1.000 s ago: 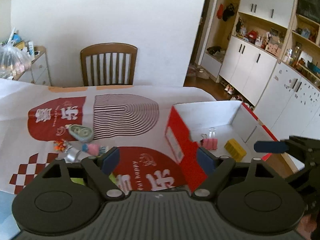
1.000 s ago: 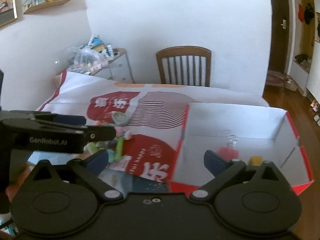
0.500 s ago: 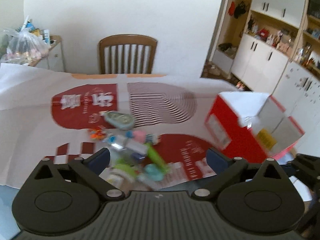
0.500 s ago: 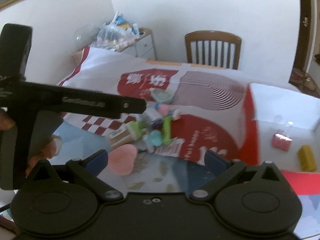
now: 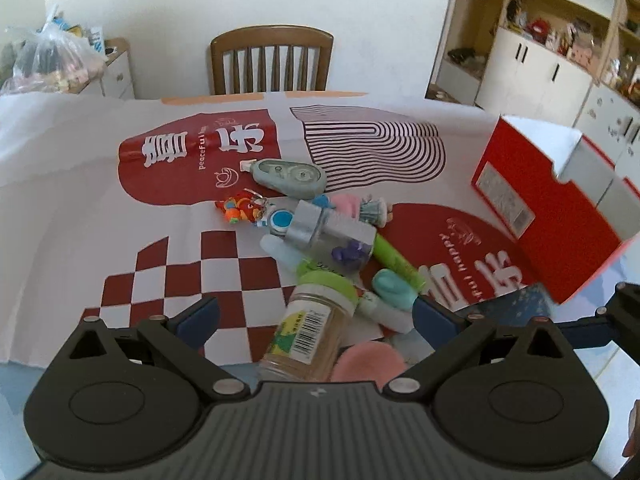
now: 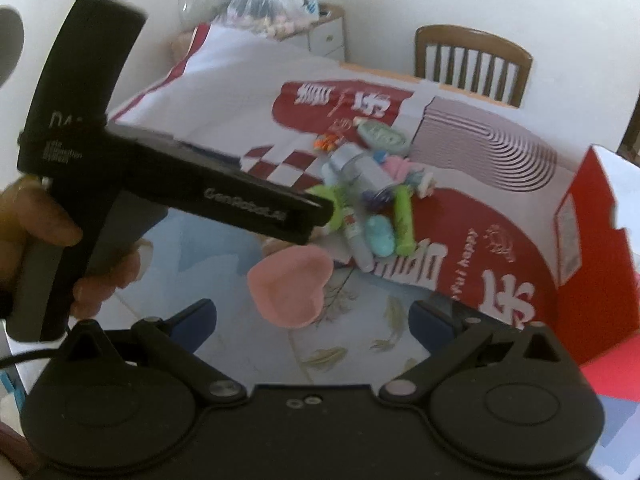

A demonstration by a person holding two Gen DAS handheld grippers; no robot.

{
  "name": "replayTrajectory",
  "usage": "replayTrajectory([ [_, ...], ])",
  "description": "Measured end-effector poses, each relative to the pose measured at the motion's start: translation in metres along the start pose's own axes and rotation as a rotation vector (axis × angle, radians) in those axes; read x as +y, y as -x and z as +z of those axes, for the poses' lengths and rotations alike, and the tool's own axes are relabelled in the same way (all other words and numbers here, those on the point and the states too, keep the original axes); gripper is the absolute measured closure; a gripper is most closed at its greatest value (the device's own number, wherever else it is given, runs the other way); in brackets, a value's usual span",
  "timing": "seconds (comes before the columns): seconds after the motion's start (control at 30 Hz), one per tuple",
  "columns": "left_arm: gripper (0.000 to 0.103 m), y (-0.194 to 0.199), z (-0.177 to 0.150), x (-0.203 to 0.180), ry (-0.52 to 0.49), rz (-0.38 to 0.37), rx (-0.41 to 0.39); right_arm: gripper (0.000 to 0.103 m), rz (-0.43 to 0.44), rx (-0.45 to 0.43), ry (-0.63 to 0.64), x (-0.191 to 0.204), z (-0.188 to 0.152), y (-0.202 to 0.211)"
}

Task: Organize rigid objects
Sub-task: 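Grasp the pink heart dish with the right gripper while the left gripper grasps the green-lidded jar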

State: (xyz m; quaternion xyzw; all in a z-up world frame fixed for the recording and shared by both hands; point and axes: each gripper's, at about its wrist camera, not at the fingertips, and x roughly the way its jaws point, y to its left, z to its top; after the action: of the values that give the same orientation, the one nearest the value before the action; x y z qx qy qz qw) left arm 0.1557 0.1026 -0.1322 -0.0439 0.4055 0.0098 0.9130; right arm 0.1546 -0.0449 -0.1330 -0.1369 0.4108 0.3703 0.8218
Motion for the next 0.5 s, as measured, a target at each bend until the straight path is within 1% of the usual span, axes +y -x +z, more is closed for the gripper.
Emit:
replayTrajectory([
  [0.1, 0.000, -0.008, -0.002, 0.004, 0.001, -0.005, 0.017, 0.001, -0.001, 0.014, 0.042, 0.008, 0.000, -0.012],
  [0.3, 0.000, -0.023, -0.007, 0.015, 0.046, -0.010, 0.061, 0.006, -0.007, 0.038, 0.089, 0.017, 0.001, -0.034],
  [0.43, 0.001, -0.029, -0.010, 0.015, 0.044, -0.025, 0.073, 0.008, -0.011, 0.039, 0.113, 0.024, 0.002, -0.047],
  [0.5, 0.001, -0.032, -0.012, 0.013, 0.036, -0.030, 0.074, 0.012, -0.018, 0.044, 0.133, 0.029, 0.002, -0.054],
])
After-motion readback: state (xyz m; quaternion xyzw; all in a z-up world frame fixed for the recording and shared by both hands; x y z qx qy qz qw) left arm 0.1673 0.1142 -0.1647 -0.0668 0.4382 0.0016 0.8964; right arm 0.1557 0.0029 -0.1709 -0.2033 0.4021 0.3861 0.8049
